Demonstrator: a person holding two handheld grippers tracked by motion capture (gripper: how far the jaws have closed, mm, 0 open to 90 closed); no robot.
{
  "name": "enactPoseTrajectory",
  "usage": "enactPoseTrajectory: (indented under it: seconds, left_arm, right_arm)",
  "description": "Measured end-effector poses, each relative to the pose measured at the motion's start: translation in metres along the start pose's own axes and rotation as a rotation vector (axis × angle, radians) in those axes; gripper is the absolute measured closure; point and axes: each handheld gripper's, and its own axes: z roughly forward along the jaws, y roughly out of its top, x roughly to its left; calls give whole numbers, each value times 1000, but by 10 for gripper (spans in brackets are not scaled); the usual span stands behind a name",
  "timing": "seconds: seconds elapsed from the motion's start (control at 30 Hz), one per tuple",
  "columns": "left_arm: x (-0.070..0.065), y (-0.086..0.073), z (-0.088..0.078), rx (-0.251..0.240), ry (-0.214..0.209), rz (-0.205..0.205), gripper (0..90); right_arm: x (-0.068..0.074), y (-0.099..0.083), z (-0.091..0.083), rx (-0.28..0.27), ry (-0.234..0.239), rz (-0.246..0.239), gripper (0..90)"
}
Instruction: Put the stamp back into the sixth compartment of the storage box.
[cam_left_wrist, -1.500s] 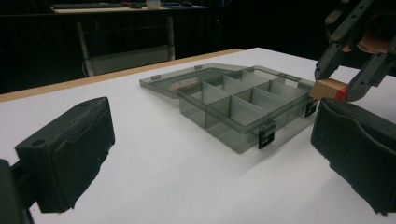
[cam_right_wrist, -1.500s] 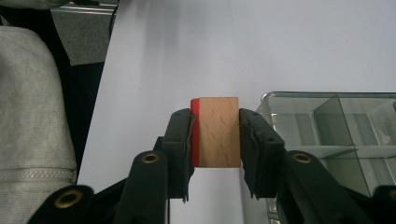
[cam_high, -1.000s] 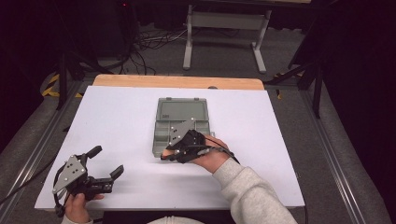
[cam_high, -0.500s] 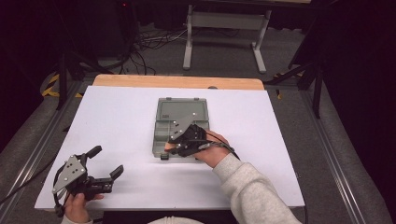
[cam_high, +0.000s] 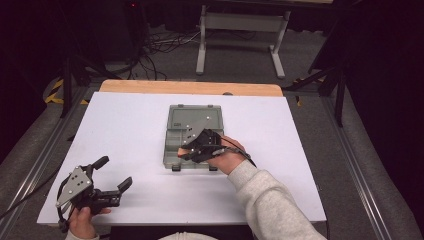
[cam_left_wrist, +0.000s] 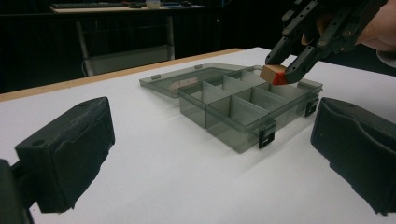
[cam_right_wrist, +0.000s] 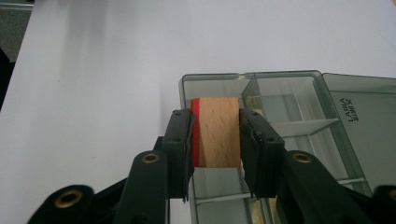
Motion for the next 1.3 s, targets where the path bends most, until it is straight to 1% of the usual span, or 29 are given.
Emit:
enactPoseTrajectory:
  seconds: [0.63, 0.67, 0.8, 0.87, 0.9, 0.97, 1.03, 1.07, 1.1, 1.3]
  left_arm:
    - [0, 0, 0, 1, -2, -1, 7]
    - [0, 0, 0, 2, -2, 0, 7]
    - [0, 0, 0, 0, 0, -2, 7]
    - [0, 0, 0, 1, -1, -1, 7]
    - [0, 0, 0, 1, -2, 0, 7]
    - [0, 0, 0, 2, -2, 0, 7]
    - [0, 0, 0, 1, 0, -2, 7]
    - [0, 0, 0, 0, 0, -2, 7]
    - [0, 0, 0, 0, -2, -4, 7]
    - [0, 0, 0, 2, -1, -3, 7]
  right_arm:
    - [-15, -8, 9, 5, -14, 34, 664]
    - [-16, -8, 9, 4, -15, 29, 663]
    - [-18, -10, 10, 6, -17, 38, 664]
    - [-19, -11, 11, 10, -17, 34, 664]
    - [-19, -11, 11, 10, -17, 42, 664]
    - [-20, -12, 13, 10, -14, 35, 663]
    - [-21, -13, 14, 13, -17, 42, 664]
    - [-22, -13, 14, 13, -13, 37, 664]
    - [-23, -13, 14, 13, -16, 44, 664]
    - [-25, -15, 15, 19, -14, 45, 664]
